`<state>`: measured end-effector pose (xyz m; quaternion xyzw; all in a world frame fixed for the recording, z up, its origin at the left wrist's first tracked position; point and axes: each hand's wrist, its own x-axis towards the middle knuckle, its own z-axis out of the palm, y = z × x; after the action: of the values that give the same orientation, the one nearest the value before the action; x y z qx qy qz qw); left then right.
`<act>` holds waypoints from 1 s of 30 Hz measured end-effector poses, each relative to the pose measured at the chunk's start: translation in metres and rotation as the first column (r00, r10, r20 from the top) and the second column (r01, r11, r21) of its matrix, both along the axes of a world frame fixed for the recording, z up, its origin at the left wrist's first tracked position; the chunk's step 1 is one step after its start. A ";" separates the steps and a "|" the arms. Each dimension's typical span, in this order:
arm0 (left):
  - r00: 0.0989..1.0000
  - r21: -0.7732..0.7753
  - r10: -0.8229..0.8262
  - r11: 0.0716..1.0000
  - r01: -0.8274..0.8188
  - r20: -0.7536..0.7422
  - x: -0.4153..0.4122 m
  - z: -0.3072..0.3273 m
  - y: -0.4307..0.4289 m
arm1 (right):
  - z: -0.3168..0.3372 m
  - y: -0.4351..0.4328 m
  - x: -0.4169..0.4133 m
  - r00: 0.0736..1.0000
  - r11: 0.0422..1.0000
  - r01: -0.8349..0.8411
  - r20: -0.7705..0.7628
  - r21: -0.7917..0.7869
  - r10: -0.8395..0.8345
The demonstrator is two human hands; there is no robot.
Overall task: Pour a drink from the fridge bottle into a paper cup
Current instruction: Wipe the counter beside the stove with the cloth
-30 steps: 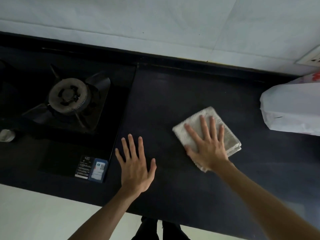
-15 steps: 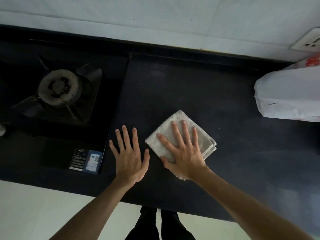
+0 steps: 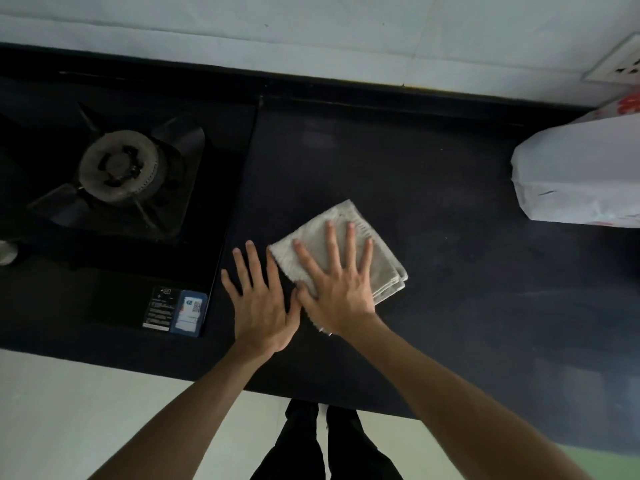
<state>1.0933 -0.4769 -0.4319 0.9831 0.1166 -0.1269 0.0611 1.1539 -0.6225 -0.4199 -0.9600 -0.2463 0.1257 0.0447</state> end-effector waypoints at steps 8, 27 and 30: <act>1.000 0.004 -0.006 1.000 0.006 0.002 0.002 -0.002 0.000 | 0.001 -0.112 -0.004 0.992 0.991 0.124 0.019 -0.052 -0.123; 1.000 0.031 0.011 0.999 -0.011 -0.012 0.001 -0.005 0.000 | -0.003 -0.025 0.043 0.987 0.987 0.161 -0.012 0.007 -0.161; 1.000 0.030 0.009 1.000 -0.009 -0.012 0.002 -0.005 0.001 | -0.007 -0.082 0.052 0.934 0.934 0.357 0.002 0.002 -0.357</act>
<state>1.0950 -0.4756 -0.4372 0.9826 0.1232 -0.1308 0.0464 1.2061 -0.7044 -0.4267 -0.9888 -0.0682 0.1142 0.0674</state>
